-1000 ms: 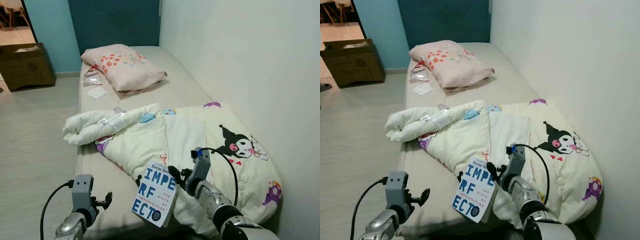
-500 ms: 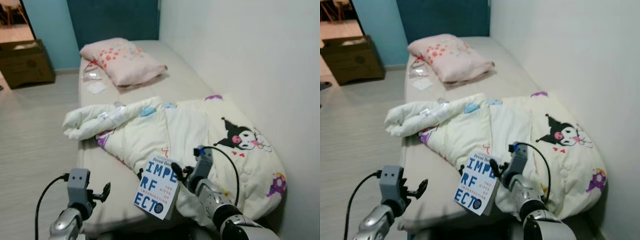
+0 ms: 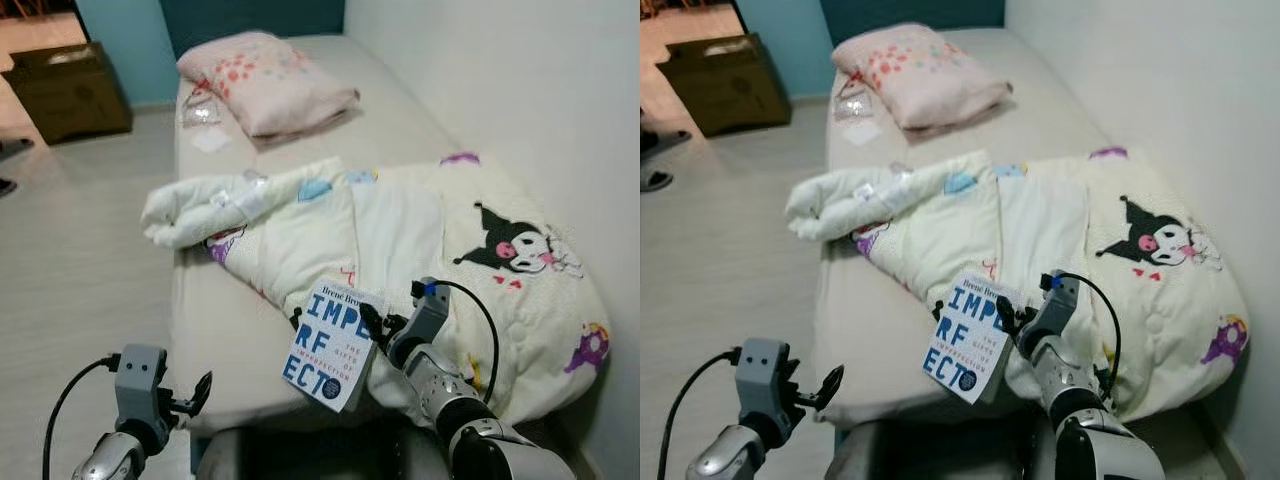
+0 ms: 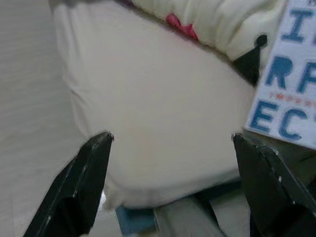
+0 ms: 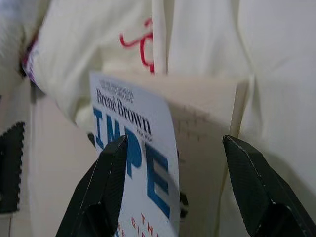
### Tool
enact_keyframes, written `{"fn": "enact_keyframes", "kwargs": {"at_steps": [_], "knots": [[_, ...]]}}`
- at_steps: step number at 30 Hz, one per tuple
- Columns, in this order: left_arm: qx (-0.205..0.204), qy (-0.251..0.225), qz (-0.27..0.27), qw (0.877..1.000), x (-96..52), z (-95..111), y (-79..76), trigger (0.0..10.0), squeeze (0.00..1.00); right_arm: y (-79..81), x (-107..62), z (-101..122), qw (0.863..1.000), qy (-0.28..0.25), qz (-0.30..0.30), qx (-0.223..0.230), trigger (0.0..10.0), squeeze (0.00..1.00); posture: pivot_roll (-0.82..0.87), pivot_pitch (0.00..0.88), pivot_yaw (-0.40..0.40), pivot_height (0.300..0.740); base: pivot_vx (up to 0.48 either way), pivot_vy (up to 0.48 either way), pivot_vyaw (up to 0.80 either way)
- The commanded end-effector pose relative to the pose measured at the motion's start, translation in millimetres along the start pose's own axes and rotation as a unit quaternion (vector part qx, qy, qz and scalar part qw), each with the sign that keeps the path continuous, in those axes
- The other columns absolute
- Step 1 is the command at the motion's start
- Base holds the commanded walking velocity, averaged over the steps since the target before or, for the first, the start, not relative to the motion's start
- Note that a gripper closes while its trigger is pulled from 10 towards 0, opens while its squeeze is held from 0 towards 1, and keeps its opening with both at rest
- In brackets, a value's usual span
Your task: Clean up the room
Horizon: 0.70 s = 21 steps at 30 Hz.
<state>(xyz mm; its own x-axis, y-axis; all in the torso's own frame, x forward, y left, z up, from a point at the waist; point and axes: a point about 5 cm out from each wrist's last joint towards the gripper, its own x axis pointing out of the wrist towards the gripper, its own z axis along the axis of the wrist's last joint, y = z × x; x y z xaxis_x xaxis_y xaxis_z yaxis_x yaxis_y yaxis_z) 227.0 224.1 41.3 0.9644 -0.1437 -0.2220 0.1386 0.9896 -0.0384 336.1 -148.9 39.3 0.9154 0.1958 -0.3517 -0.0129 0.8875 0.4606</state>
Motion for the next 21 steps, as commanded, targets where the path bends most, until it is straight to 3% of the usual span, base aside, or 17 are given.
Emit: {"fn": "enact_keyframes", "kwargs": {"at_steps": [1, 6, 13, 14, 15, 16, 17, 18, 21], "knots": [[0.006, 0.007, -0.004, 1.0, -5.6, 4, 3.3, 10.0, 0.0, -2.8, -2.3, -11, 1.0, 0.021, -0.012, 0.005, 10.0, 0.0, 0.2, 0.294, -0.004, 0.607, 0.0, 0.0, 0.0], [0.014, -0.008, -0.008, 1.0, -16.6, 29, 4.9, 10.0, 0.0, -4.2, -1.9, -11, 0.999, 0.027, -0.03, -0.002, 10.0, 0.0, 0.23, 0.348, 0.011, 0.607, 0.0, 0.0, 0.0], [0.018, -0.008, -0.009, 1.0, -26.1, 38, 3.5, 10.0, 0.0, -3.7, -2.4, -12, 0.999, 0.022, -0.016, 0.019, 10.0, 0.0, 0.24, 0.372, 0.023, 0.607, 0.0, 0.0, 0.0], [0.018, -0.005, -0.011, 1.0, -28.9, 41, 2.3, 10.0, 0.0, 1.0, -2.0, -12, 0.999, 0.016, 0.013, 0.034, 8.7, 0.0, 0.24, 0.377, 0.025, 0.607, 0.0, 0.0, 0.0], [0.018, -0.005, -0.011, 1.0, -28.9, 41, 2.3, 10.0, 0.0, 1.0, -2.0, -12, 0.999, 0.016, 0.013, 0.034, 8.7, 0.0, 0.24, 0.377, 0.025, 0.607, 0.0, 0.0, 0.0], [0.019, -0.003, -0.012, 1.0, -30.8, 42, 1.2, 10.0, 0.0, 5.6, -1.6, -11, 0.998, 0.007, 0.041, 0.048, 3.8, 0.0, 0.25, 0.378, 0.027, 0.607, 0.0, 0.0, 0.0], [0.019, -0.003, -0.012, 1.0, -30.8, 42, 1.2, 10.0, 0.0, 5.6, -1.6, -11, 0.998, 0.007, 0.041, 0.048, 3.8, 0.0, 0.25, 0.378, 0.027, 0.607, 0.0, 0.0, 0.0], [0.019, 0.001, -0.013, 1.0, -32.4, 43, 0.0, 10.0, 0.0, 10.1, -1.2, -11, 0.996, 0.001, 0.065, 0.056, 0.0, 0.0, 0.25, 0.381, 0.029, 0.607, 0.0, 0.0, 0.0], [0.018, 0.005, -0.014, 1.0, -33.9, 44, -1.9, 10.0, 0.0, 18.9, -0.1, -8, 0.992, -0.008, 0.107, 0.069, 0.0, 0.0, 0.25, 0.383, 0.031, 0.607, 0.0, 0.0, 0.0]]}}
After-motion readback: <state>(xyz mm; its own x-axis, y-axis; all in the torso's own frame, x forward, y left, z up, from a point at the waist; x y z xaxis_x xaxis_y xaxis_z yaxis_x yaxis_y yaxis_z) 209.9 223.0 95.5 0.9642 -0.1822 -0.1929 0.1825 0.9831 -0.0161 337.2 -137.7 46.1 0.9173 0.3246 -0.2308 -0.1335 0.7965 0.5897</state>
